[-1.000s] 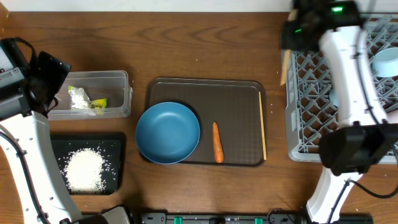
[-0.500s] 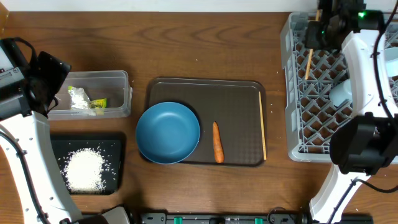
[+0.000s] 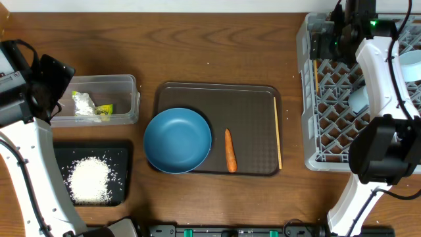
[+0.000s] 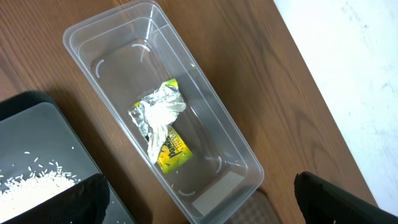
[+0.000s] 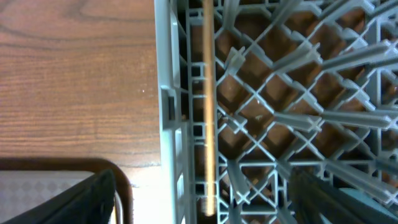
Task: Sort waste into correct bins and load items into the dishwasher rack
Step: 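Move the right gripper back to the second chopstick and grasp it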
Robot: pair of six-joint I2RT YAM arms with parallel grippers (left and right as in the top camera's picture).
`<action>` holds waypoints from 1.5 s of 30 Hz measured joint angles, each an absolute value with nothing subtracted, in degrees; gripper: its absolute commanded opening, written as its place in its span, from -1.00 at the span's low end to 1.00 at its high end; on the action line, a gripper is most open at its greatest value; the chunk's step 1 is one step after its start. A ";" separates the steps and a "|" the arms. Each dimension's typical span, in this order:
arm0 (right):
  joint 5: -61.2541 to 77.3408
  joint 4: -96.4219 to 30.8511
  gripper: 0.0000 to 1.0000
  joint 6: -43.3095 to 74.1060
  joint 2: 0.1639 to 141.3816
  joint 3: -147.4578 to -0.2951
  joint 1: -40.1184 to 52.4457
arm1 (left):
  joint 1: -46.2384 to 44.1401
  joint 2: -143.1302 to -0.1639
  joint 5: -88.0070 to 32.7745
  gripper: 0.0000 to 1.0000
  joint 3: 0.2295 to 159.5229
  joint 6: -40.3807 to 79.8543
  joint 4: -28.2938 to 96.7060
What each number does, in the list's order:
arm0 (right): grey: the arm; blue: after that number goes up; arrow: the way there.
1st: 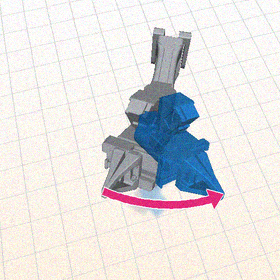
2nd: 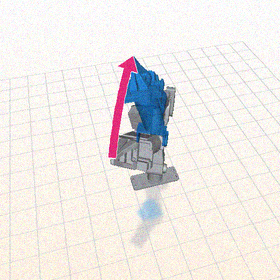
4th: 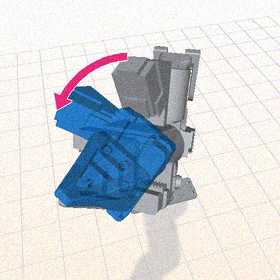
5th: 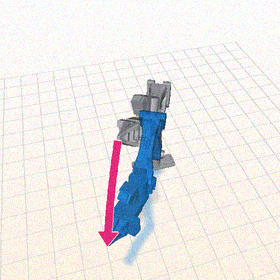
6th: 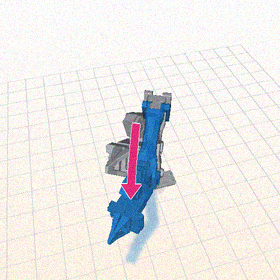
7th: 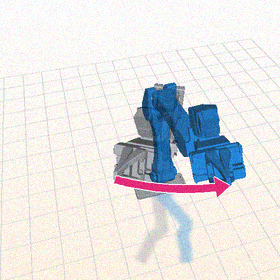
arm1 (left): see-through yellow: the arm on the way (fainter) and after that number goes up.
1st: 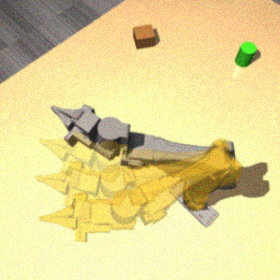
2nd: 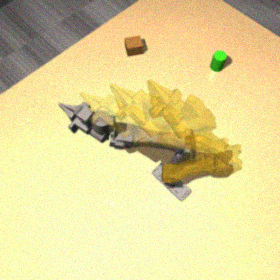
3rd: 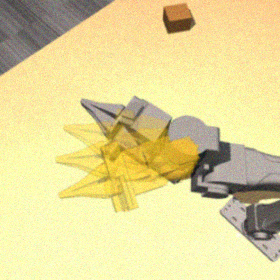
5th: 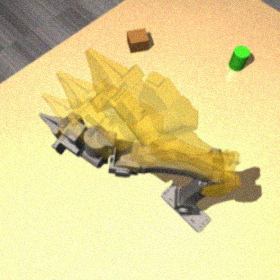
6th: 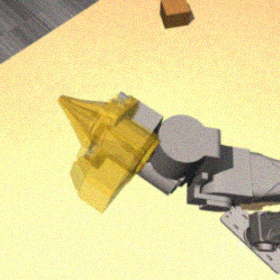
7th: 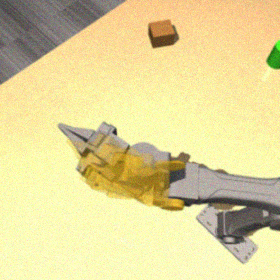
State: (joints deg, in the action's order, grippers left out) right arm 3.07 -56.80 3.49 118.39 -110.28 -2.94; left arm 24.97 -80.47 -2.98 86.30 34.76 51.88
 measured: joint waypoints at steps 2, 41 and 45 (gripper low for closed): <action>3.09 -58.06 0.81 3.75 118.39 -110.30 -2.94 | 24.97 -80.47 -2.98 0.96 86.30 34.76 51.88; 0.67 -64.86 0.29 23.18 111.18 -81.43 23.05 | 24.97 -80.47 -2.98 0.96 86.30 34.76 51.88; 0.43 -62.81 0.33 23.57 111.18 -79.07 23.05 | 24.97 -80.47 -2.98 0.96 86.30 34.76 51.88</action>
